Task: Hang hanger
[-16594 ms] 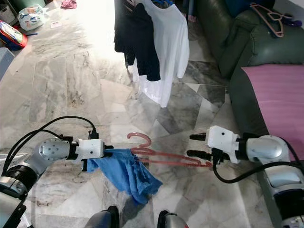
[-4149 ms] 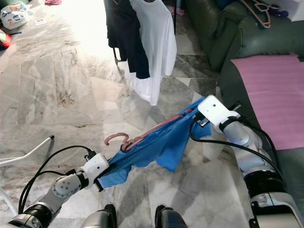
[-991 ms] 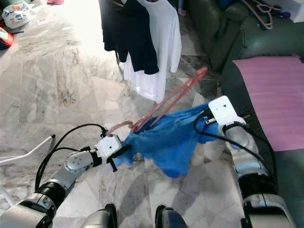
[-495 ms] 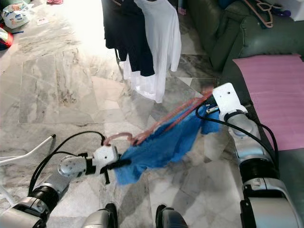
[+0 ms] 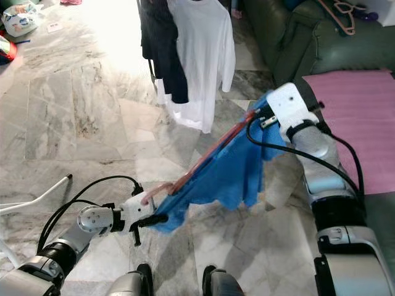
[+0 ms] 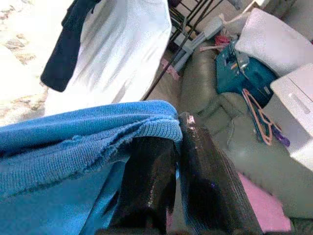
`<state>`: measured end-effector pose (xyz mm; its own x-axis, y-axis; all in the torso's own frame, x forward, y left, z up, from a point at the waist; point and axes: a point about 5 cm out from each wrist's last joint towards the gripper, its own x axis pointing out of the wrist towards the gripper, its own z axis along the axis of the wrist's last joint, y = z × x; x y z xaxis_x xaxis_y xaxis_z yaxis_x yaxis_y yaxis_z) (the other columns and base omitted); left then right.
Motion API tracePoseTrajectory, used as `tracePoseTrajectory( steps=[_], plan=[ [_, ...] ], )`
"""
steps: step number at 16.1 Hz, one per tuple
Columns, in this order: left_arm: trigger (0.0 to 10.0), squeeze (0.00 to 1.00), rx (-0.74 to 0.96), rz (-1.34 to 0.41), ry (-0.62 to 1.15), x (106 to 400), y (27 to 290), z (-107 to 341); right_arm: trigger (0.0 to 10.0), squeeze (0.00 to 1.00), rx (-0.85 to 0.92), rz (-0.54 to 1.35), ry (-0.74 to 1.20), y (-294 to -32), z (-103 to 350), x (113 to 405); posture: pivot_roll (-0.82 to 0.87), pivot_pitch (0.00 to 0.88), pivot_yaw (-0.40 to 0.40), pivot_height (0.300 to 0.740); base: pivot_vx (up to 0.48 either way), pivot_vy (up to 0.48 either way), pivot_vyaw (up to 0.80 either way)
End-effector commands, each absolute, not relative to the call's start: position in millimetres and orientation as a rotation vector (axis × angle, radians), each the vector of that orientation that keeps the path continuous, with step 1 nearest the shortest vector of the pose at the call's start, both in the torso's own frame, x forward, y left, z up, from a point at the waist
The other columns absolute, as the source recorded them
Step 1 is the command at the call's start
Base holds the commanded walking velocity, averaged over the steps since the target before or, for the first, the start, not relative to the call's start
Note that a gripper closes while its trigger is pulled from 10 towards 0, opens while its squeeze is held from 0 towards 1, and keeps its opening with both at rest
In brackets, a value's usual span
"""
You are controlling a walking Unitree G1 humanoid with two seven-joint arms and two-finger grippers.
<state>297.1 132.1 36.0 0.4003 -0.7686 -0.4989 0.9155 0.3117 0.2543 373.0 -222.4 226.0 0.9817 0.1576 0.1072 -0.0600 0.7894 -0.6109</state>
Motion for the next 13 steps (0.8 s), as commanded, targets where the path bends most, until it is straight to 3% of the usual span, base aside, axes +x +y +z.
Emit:
tracePoseTrajectory(
  steps=[1,4,13],
  plan=[
    [10.0,0.00,0.557,-1.113,0.448,283,152,16,0.0,0.00,-0.671,0.061,-0.235,-233,254,370,-0.04,0.274,0.035,0.740,0.000,0.000,0.00],
    [10.0,0.00,0.487,-1.022,0.408,291,149,21,0.0,0.00,-0.662,0.081,-0.204,-233,242,365,-0.03,0.274,0.036,0.740,0.000,0.000,0.00],
    [10.0,0.00,0.527,-1.219,0.434,275,140,13,0.0,0.00,-0.639,0.047,-0.188,-235,241,375,-0.04,0.274,0.038,0.740,0.000,0.000,0.00]
  ],
)
